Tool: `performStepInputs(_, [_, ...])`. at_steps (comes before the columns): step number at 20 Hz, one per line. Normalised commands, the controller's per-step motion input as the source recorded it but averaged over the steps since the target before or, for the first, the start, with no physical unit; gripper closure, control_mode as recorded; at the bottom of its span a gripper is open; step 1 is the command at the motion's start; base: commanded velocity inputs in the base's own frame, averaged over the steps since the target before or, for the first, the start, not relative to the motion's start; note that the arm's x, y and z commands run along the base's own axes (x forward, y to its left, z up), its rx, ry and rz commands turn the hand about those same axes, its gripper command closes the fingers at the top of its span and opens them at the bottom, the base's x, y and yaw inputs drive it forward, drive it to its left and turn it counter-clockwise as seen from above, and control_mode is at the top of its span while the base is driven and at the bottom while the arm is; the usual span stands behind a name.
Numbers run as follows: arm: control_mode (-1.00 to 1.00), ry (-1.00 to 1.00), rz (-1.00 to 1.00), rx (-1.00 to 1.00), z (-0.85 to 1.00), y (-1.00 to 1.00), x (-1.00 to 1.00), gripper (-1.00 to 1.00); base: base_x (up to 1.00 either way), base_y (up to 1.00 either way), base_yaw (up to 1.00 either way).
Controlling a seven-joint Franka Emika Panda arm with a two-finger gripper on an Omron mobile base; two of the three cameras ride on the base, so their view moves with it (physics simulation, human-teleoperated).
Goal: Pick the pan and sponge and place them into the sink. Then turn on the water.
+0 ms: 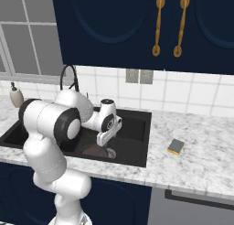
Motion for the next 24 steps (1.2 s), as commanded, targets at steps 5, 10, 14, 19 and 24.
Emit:
performStepInputs(5, [-1.0, 0.0, -0.16, 0.0, 0.86, -0.06, 0.03, -1.0, 0.0, 0.0, 0.0])
performStepInputs(10, [-1.0, 0.06, -0.31, -0.01, 0.45, -0.41, 0.0, -1.0, 0.0, 0.0, 0.0])
performStepInputs(14, [-1.0, 0.01, -0.6, -0.03, 0.01, -0.58, 0.12, -1.0, 0.0, 0.0, 0.0])
performStepInputs(19, [-1.0, 0.0, -0.61, -0.03, 0.0, -0.41, 0.04, -1.0, 0.0, 0.0, 0.0])
performStepInputs(24, [-1.0, 0.0, -0.48, -0.02, 0.0, -0.36, 0.0, -1.0, 0.0, 0.0, 0.0])
